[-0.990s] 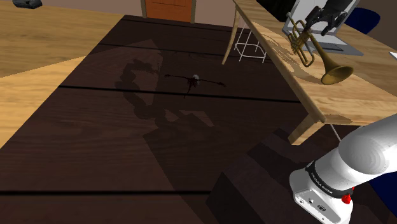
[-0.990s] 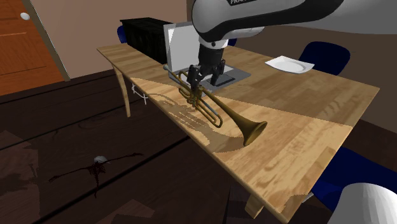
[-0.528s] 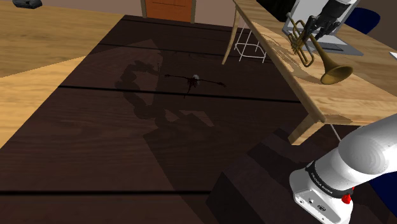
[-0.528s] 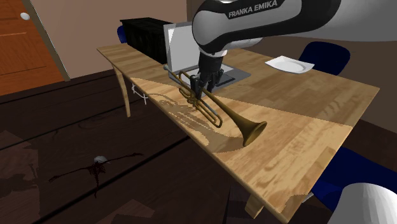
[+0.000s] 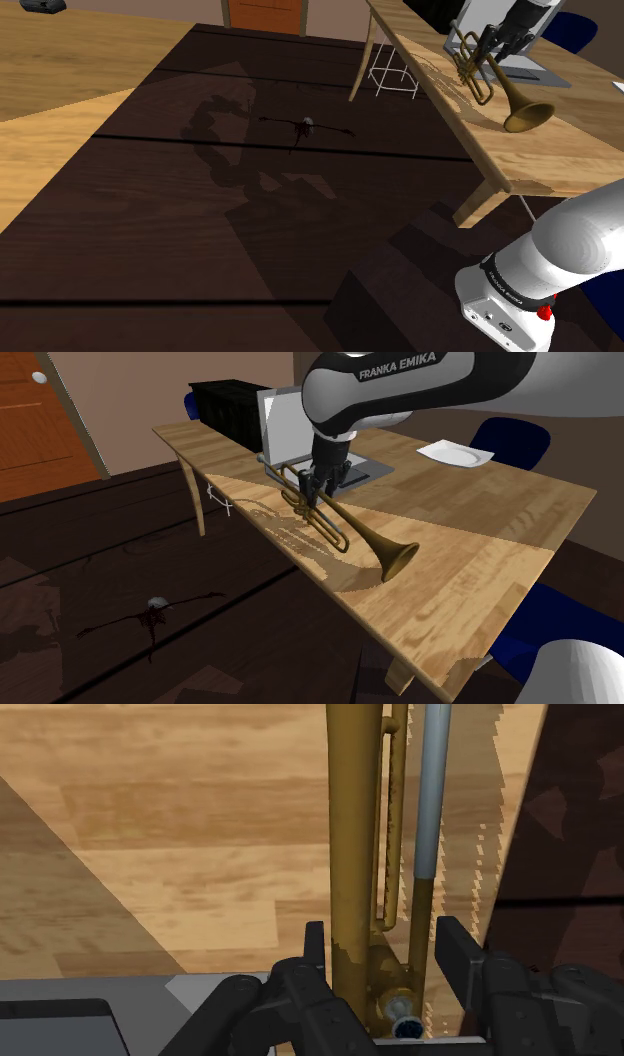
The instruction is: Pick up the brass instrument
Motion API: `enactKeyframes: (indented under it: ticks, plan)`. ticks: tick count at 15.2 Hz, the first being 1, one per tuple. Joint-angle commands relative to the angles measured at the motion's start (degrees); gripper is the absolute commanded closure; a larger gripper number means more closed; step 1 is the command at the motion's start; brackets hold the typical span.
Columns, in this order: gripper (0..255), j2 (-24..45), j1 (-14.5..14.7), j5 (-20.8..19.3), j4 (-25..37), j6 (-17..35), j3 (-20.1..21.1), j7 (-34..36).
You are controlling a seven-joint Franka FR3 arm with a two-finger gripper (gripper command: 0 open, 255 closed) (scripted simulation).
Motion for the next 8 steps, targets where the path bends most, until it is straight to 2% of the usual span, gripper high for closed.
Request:
enactKeyframes:
  ticks: [1, 8]
  plan:
    - [255, 0.1, 0.0, 0.0, 0.7, -0.8, 0.0, 0.0]
    - [255, 0.0, 0.1, 0.0, 6.0, -6.2, 0.2, 0.2]
